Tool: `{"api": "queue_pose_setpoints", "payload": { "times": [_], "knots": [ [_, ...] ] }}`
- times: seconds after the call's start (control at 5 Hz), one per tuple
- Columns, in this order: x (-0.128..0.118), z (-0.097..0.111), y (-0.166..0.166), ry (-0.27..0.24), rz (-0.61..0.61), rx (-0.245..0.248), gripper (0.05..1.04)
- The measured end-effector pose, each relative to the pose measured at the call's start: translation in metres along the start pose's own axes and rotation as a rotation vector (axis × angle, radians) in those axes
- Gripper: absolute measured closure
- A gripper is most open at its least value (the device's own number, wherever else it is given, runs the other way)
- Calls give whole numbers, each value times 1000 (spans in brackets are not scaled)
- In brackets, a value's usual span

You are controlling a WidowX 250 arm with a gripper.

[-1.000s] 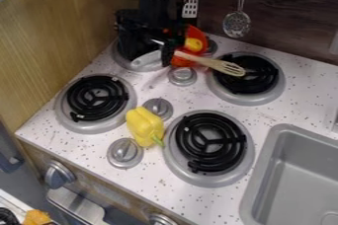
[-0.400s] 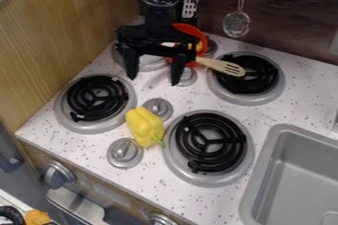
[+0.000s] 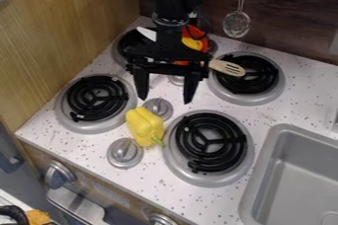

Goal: Take the orange pot and put it on the upper left burner

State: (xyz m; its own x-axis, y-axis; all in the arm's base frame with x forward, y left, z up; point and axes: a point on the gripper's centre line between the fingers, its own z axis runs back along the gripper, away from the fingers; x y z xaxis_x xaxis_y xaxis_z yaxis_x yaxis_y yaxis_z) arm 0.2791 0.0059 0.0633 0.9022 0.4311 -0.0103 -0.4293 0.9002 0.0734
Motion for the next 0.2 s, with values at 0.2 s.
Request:
{"api": "queue_pose_setpoints", "payload": {
  "times": [0.2],
  "knots": [
    [-1, 1, 5, -63, -4, 5, 83]
  ]
}}
